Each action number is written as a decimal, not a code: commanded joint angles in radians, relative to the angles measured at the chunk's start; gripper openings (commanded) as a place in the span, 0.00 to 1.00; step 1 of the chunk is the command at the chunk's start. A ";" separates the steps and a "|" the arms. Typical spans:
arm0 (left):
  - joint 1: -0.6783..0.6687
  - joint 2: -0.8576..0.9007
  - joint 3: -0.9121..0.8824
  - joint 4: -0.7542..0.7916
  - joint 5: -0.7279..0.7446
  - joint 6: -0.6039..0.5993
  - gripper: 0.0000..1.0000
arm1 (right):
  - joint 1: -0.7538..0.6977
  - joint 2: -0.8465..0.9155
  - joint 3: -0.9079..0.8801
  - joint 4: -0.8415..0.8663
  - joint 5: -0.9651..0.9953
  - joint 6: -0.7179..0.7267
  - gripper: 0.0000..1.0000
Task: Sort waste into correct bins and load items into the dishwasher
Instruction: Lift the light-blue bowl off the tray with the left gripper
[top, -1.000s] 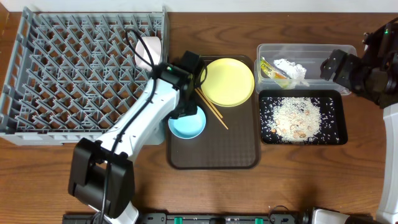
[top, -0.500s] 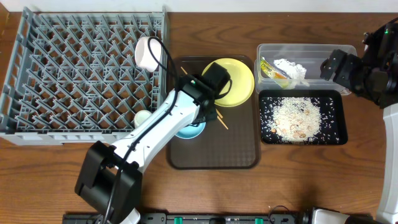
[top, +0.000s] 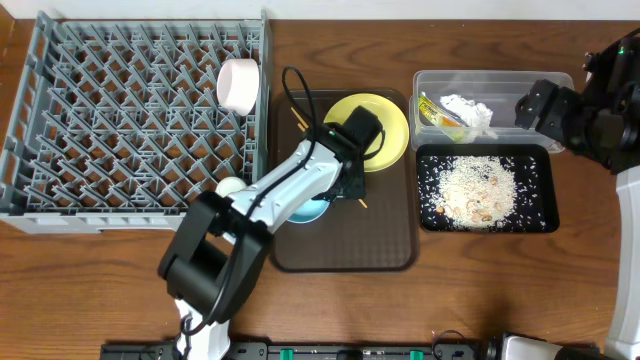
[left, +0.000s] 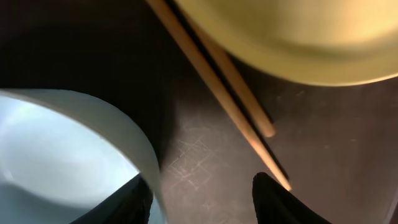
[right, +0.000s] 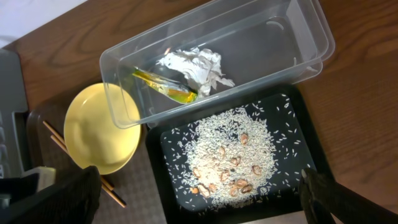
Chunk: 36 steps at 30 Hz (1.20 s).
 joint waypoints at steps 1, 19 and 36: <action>0.000 -0.005 -0.002 0.011 0.014 0.010 0.54 | -0.005 0.003 0.000 -0.001 0.003 -0.008 0.99; -0.047 -0.007 0.013 0.073 0.182 0.031 0.60 | -0.005 0.003 0.000 -0.001 0.003 -0.008 0.99; 0.169 -0.103 0.166 -0.245 -0.055 0.241 0.62 | -0.005 0.003 0.000 -0.001 0.003 -0.008 0.99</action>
